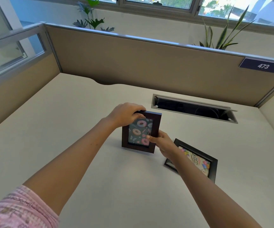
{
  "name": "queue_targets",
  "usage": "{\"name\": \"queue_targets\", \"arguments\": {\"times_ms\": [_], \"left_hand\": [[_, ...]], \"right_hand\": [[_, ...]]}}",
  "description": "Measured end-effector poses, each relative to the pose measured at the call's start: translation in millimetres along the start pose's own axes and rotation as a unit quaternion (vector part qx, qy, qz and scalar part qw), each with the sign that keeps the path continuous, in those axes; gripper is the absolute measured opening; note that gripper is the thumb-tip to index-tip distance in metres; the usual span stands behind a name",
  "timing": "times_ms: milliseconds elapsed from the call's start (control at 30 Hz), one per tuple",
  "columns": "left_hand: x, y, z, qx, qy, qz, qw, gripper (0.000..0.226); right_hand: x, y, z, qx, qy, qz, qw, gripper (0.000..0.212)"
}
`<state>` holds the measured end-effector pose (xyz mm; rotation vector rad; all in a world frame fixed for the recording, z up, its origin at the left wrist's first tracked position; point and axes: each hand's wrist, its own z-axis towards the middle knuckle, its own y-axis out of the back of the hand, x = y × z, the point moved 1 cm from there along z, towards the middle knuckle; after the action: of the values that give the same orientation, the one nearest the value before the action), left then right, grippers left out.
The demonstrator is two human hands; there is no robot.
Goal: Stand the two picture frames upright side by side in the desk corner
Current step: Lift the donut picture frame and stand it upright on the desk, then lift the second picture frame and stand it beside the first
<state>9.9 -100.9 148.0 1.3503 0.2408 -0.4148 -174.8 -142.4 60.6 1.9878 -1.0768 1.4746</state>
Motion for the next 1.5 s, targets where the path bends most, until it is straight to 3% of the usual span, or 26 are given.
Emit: {"name": "queue_targets", "arguments": {"times_ms": [267,433,500,600,733,833,933,1067,1233,1367,1500], "left_hand": [[2.5,-16.7,-2.7,-0.050,-0.013,0.032,0.998,0.032],[1.7,-24.1,-9.9,-0.108,-0.022,0.106,0.988,0.050],[-10.4,-27.4,-15.9,-0.175,-0.056,0.126,0.975,0.052],[-42.3,-43.9,-27.3,-0.233,-0.151,0.055,0.959,0.043],[-82.9,-90.4,-46.1,-0.153,-0.224,-0.039,0.962,0.034],[-99.5,-135.0,-54.2,-0.072,-0.190,-0.072,0.977,0.036],[-103.2,-173.0,-59.9,-0.005,-0.081,-0.077,0.994,0.053],[-106.8,-208.2,-65.1,0.085,0.057,-0.069,0.992,0.082],[-116.1,-232.4,-70.8,0.045,0.094,-0.048,0.993,0.094],[-119.9,-242.5,-73.6,-0.021,0.111,-0.034,0.993,0.078],[-117.5,-243.9,-73.1,-0.042,0.111,-0.027,0.993,0.077]], "right_hand": [[-9.1,-1.9,6.0,0.012,-0.017,0.024,1.000,0.028],[-5.4,4.9,-1.4,0.007,-0.012,-0.063,0.998,0.043],[-8.8,18.8,-6.4,-0.030,-0.010,-0.091,0.995,0.051],[-15.7,51.0,-20.0,-0.136,0.002,-0.068,0.988,0.053],[-27.6,102.5,-46.9,-0.295,0.014,-0.069,0.953,0.039],[-39.8,136.6,-70.2,-0.394,0.015,-0.080,0.915,0.025],[-50.0,158.7,-92.9,-0.463,-0.004,-0.113,0.879,0.022],[-68.4,184.2,-108.1,-0.476,-0.050,-0.174,0.860,0.029],[-74.3,191.1,-112.7,-0.431,-0.064,-0.234,0.869,0.036],[-75.8,190.7,-113.7,-0.415,-0.052,-0.262,0.870,0.028],[-75.0,194.3,-112.6,-0.386,-0.073,-0.256,0.883,0.033]]}}
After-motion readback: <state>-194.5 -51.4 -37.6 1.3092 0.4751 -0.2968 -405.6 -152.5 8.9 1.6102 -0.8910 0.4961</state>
